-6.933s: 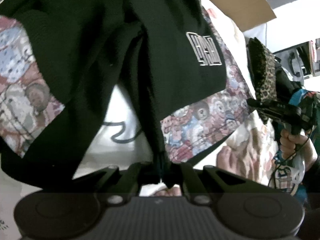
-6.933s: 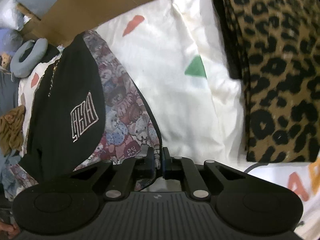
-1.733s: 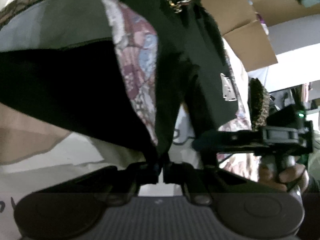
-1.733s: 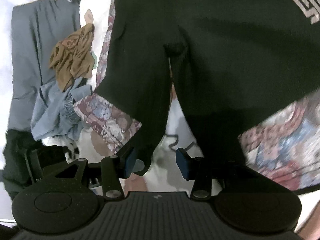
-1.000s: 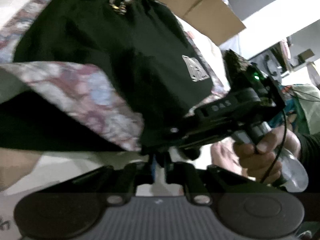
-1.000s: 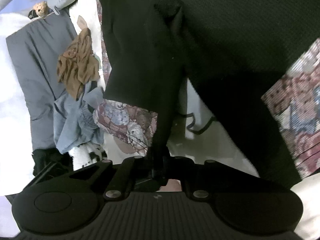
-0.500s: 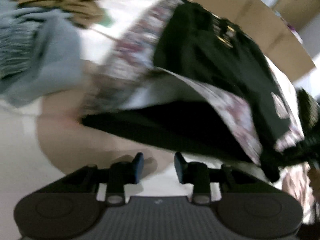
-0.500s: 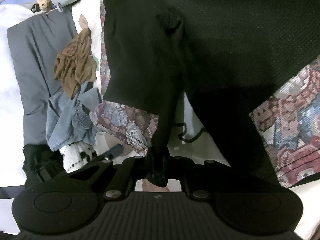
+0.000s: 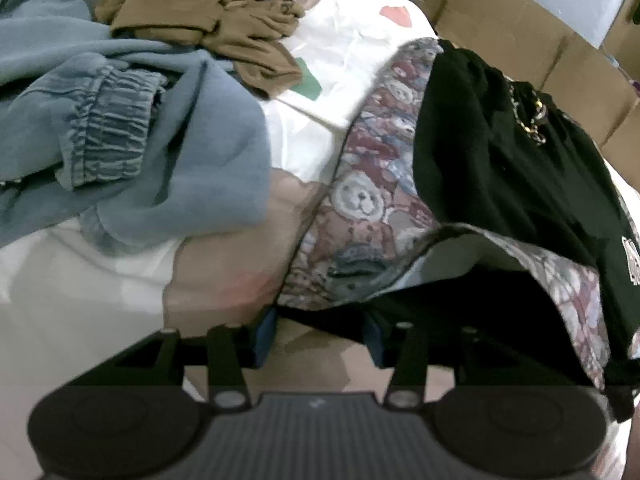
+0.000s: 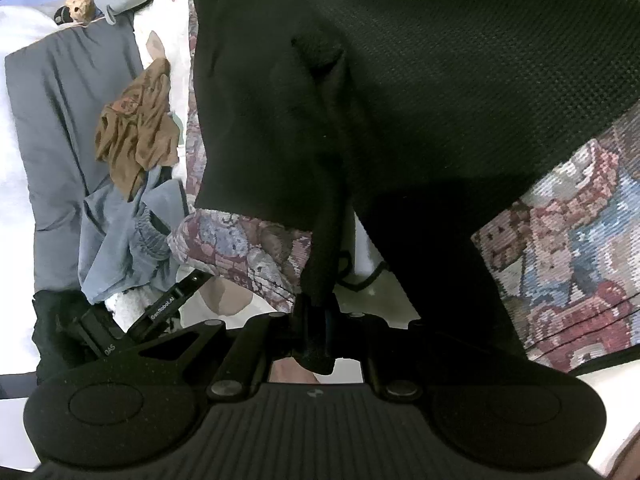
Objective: Fold clothes
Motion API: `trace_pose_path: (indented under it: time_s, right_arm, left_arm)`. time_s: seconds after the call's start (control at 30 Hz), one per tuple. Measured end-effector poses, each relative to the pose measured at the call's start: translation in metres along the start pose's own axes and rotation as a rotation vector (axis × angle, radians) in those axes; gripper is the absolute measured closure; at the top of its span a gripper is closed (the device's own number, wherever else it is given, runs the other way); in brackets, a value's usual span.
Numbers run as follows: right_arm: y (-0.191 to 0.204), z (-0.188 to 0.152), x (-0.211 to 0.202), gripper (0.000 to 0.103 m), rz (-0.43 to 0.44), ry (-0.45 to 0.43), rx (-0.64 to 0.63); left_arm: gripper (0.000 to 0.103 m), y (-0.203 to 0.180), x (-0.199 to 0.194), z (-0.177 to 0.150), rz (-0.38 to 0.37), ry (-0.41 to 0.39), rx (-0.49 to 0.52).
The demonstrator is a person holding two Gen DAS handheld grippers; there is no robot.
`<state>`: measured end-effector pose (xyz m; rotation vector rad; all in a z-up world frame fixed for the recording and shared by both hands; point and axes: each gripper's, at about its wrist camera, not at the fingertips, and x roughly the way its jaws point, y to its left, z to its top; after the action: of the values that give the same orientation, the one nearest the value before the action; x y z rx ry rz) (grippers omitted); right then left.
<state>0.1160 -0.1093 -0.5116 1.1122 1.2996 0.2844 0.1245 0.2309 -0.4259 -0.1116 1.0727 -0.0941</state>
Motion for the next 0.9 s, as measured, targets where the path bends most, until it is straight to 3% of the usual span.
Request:
trace_pose_path:
  time_s: [0.1,0.23,0.37,0.43,0.5,0.57,0.7,0.9]
  right_arm:
    - [-0.002,0.001,-0.001,0.098,-0.005,-0.002,-0.001]
    - [-0.006,0.001,-0.003,0.098,-0.008,-0.005,0.001]
    - [-0.011,0.000,-0.005,0.098,-0.002,0.003,0.021]
    - [-0.011,0.003,-0.005,0.098,-0.010,0.015,0.018]
    - [-0.010,0.007,-0.005,0.098,-0.039,0.022,0.008]
    - [-0.008,0.010,-0.005,0.098,-0.073,0.036,-0.006]
    - [0.004,0.013,-0.008,0.099,-0.123,0.064,-0.034]
    - [0.024,0.017,-0.010,0.103,-0.201,0.099,-0.075]
  left_arm:
    - [0.054,0.003,0.000,-0.001,0.035,-0.022,-0.021]
    - [0.051,0.011,0.003,-0.004,0.016,-0.045,-0.073]
    - [0.049,0.006,0.008,-0.008,-0.006,-0.090,-0.022]
    - [0.056,0.007,0.009,-0.011,-0.012,-0.115,-0.003]
    - [0.084,0.011,0.007,-0.013,-0.016,-0.126,0.008]
    - [0.099,0.017,0.005,-0.013,-0.043,-0.119,0.002]
    - [0.100,0.020,-0.006,-0.009,-0.037,-0.143,0.068]
    - [0.100,0.038,-0.028,0.003,-0.025,-0.191,0.054]
